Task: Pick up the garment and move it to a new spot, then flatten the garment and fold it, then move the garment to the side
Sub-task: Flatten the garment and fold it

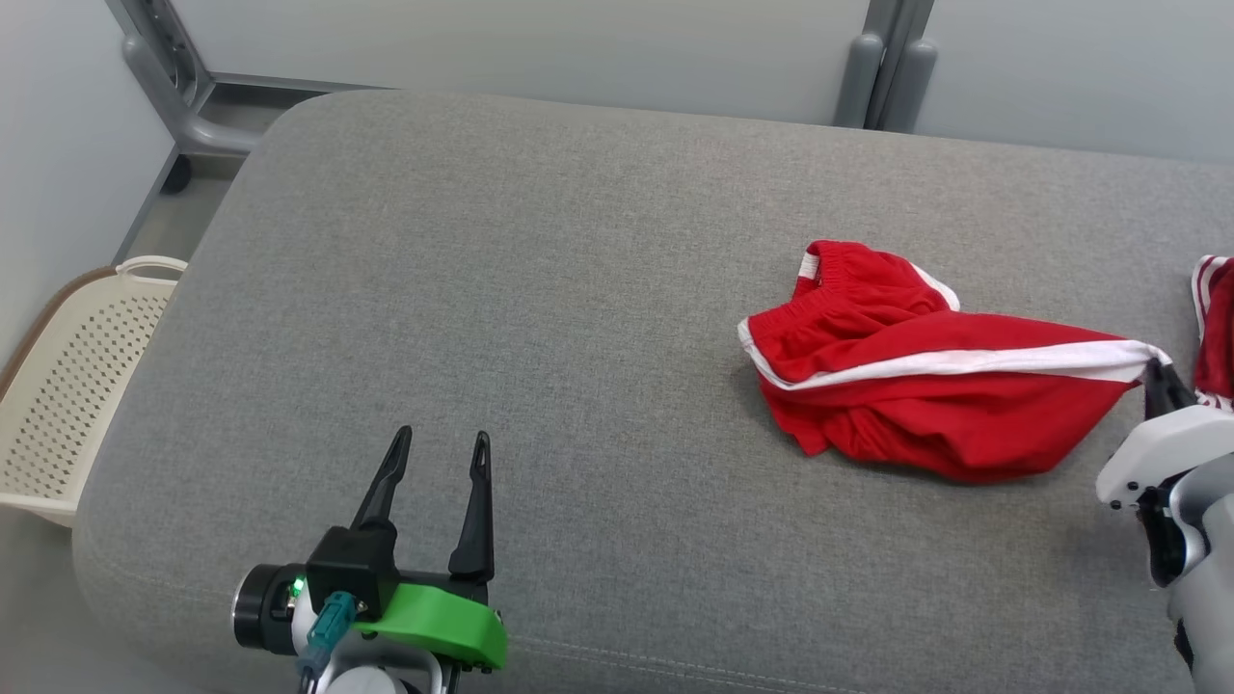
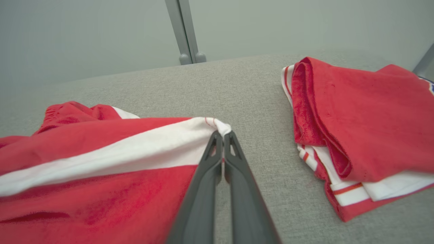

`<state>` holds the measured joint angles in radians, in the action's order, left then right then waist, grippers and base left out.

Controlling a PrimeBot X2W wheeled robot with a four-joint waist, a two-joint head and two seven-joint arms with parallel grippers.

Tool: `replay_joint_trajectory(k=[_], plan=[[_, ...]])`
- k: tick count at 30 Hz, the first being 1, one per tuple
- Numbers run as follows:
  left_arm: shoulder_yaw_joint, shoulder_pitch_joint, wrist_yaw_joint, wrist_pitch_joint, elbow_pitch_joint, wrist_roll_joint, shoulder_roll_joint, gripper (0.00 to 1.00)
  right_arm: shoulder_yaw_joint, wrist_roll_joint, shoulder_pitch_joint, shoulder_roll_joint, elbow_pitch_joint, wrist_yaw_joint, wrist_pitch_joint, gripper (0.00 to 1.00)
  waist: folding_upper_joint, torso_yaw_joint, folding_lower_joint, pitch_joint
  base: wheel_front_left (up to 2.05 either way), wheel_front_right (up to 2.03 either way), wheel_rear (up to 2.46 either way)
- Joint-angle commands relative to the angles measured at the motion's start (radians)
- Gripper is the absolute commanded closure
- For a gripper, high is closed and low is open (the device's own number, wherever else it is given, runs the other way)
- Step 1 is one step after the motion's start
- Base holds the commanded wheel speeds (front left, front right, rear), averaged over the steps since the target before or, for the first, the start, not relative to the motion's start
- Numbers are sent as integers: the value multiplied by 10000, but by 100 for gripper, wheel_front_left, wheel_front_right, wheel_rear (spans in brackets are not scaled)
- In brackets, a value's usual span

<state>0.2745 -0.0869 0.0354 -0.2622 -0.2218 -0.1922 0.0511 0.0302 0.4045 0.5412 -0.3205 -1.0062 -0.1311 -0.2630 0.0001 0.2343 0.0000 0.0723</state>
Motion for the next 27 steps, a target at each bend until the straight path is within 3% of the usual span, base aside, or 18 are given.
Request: replay_joint_trajectory(k=[1,5,6,7,12,15,18,19,27], plan=[[11,43,-19,-23,-7,-17,-3,0,472,-552,-90,-39,12,9,-30,100,-1,-58,0,-50,0,0,0],[23,32,-17,-23,-49,9,-2,0,2098,-2360,-273,414,229,9,-30,100,-1,-98,0,-117,0,0,0],[27,54,-30,-22,-73,29,-2,0,2431,-2767,-304,568,326,9,-32,91,-1,-109,0,-155,0,0,0],[20,82,-40,-23,-101,47,-1,0,2748,-3185,-344,704,457,9,-32,0,-1,-127,0,-201,0,0,0],[-30,183,-129,-23,-136,120,-2,0,3924,-4879,-633,1592,1431,9,-30,0,-1,-344,0,-416,0,0,0],[-49,281,-150,-23,-184,129,-2,0,3954,-5301,-787,2112,2185,9,-30,0,-1,-566,0,-563,0,0,0],[-95,348,-99,-23,-195,156,-1,0,3325,-5039,-1098,2444,2985,9,-30,0,-1,-814,0,-667,0,0,0],[-107,367,-89,-23,-195,160,-1,0,2627,-4584,-1432,2586,3522,9,-30,0,-1,-995,0,-720,0,0,0],[-133,466,-163,-22,-237,94,1,0,20,-2479,-3010,2632,5727,9,-32,0,-1,-1778,0,-851,0,0,0]])
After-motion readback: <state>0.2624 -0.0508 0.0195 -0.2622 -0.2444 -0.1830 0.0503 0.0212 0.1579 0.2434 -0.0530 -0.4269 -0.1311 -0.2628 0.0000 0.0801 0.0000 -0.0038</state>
